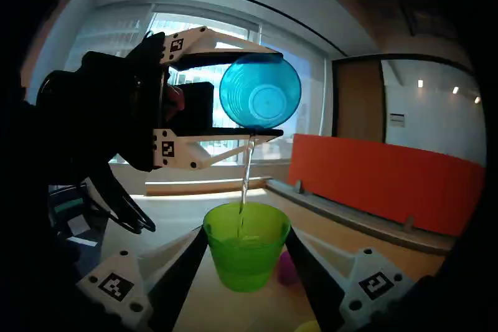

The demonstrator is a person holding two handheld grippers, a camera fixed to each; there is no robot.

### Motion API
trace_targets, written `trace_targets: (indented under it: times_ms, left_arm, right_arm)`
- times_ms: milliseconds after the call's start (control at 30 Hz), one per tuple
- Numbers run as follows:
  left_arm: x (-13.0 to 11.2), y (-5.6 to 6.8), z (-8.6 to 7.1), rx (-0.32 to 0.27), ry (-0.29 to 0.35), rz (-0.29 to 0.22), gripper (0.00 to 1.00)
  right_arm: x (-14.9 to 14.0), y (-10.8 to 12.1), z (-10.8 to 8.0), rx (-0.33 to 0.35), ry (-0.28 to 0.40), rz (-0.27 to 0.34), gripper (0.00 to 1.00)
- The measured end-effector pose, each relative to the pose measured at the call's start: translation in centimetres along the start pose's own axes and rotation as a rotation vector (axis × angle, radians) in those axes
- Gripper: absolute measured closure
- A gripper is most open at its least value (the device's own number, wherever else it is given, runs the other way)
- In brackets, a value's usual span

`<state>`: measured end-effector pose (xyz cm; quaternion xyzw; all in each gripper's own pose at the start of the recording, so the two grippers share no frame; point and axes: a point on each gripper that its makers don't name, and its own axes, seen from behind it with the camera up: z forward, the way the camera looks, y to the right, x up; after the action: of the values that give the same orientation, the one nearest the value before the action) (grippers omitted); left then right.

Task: Pour water

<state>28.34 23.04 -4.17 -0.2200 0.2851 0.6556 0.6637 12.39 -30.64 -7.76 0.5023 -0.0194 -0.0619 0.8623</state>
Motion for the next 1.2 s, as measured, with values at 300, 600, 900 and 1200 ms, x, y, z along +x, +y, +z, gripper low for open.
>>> trace_targets:
  times_ms: [300, 600, 900, 1200]
  left_arm:
    - [0.3, 0.9, 0.0, -0.014, 0.005, 0.014, 0.12]
    - [0.3, 1.2, 0.4, -0.028, 0.018, -0.015, 0.13]
    - [-0.3, 1.2, 0.8, -0.039, 0.024, -0.075, 0.13]
    - [-1.0, 2.0, 1.0, -0.067, 0.026, -0.365, 0.13]
  right_arm:
    - [-0.1, -0.1, 0.1, 0.002, 0.002, 0.004, 0.11]
    - [-0.4, 0.0, 0.2, 0.002, 0.002, 0.010, 0.11]
    - [-0.2, 0.1, 0.3, 0.001, 0.007, 0.013, 0.11]
    - [0.0, 0.7, 0.0, -0.011, 0.021, 0.019, 0.11]
